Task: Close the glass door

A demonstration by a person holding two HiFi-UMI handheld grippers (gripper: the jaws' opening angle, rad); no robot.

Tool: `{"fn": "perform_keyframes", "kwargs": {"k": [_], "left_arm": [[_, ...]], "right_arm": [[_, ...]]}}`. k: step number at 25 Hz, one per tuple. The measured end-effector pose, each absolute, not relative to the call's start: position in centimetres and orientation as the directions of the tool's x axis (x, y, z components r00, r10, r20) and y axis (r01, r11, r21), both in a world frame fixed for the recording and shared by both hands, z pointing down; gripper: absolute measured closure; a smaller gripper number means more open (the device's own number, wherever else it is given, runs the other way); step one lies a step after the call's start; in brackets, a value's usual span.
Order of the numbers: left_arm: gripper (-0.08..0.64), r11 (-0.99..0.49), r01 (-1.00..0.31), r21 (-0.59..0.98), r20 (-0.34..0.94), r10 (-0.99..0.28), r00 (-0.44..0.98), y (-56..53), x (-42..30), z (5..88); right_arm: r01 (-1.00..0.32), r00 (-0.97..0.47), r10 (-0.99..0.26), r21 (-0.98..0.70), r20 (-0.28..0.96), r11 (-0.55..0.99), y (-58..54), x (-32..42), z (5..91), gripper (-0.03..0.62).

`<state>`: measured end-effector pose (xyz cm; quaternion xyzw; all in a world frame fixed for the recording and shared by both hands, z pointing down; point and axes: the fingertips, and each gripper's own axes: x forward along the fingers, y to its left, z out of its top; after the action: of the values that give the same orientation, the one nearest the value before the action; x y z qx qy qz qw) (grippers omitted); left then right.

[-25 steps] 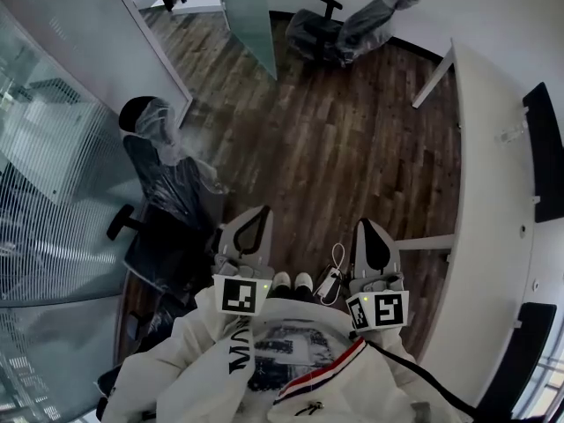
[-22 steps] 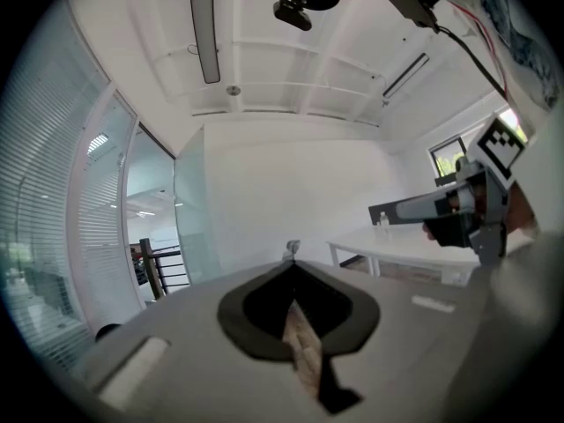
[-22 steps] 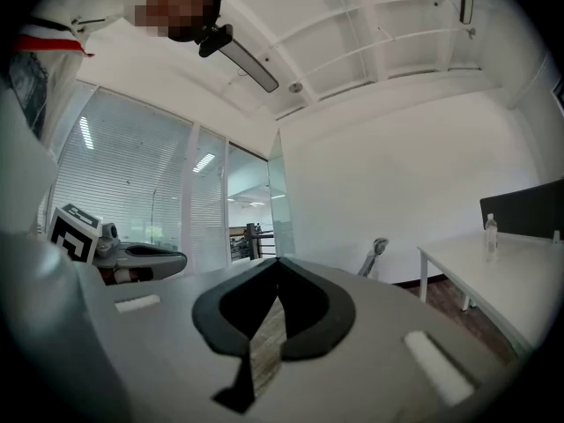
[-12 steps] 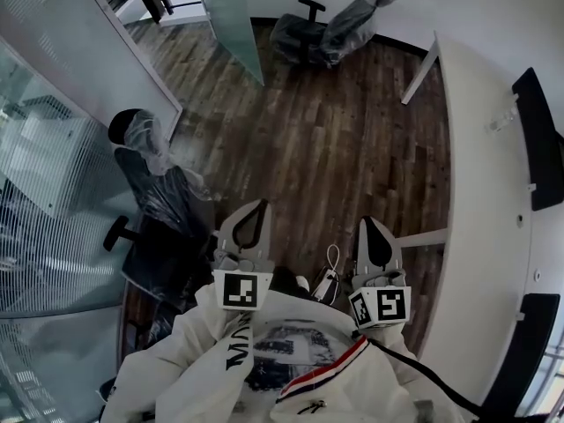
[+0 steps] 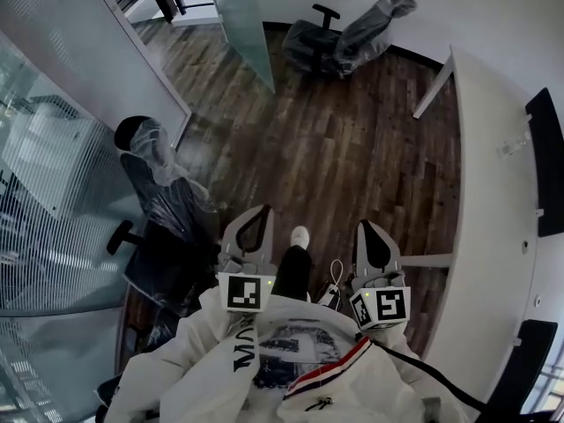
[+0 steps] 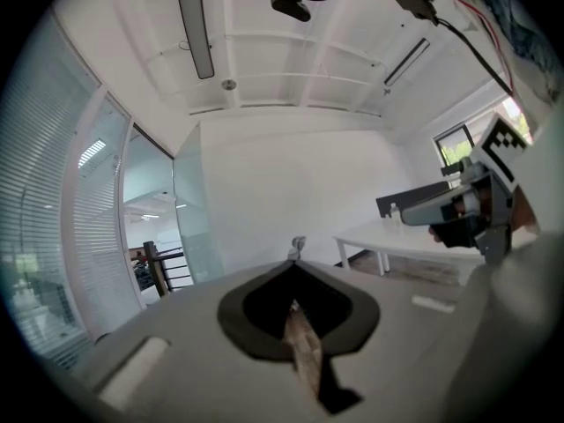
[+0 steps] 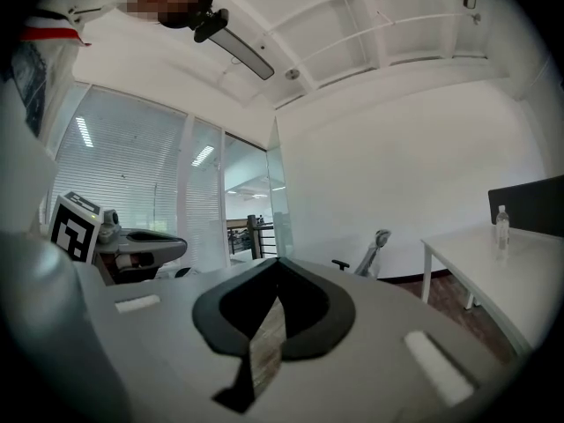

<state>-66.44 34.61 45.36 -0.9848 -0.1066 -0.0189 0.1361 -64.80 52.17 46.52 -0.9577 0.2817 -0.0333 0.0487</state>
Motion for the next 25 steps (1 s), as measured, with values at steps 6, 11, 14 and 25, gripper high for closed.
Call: {"fn": "perform_keyframes", "kwargs": {"k": [6,11,14,25], "left_arm": [[0.557,-0.945,0.194,-0.261,0.034,0.192,0.981,32.8,-59.9,43.8],[0.557,-0.94,0.205,-0.272,0.05,0.199,0.979,31.2,-55.0,44.2],[0.557,-0.941,0.219,-0.256,0.063,0.21,0.976,30.4,-52.0,44.7],[0.557,-0.925,0.276,-0.259,0.048,0.274,0.961,29.8,-41.7,45.4]], "right_arm": [[-0.535,0.842,-0.539,-0.093,0.021,-0.84,50.7,-58.5,44.6,0.586],[-0.51,0.857,-0.514,-0.079,0.038,-0.856,49.6,-53.1,44.8,0.586],[-0.504,0.859,-0.509,-0.079,0.055,-0.86,48.9,-50.8,45.2,0.586],[-0.453,0.887,-0.456,-0.048,0.078,-0.89,48.1,-41.4,45.9,0.586]]}}
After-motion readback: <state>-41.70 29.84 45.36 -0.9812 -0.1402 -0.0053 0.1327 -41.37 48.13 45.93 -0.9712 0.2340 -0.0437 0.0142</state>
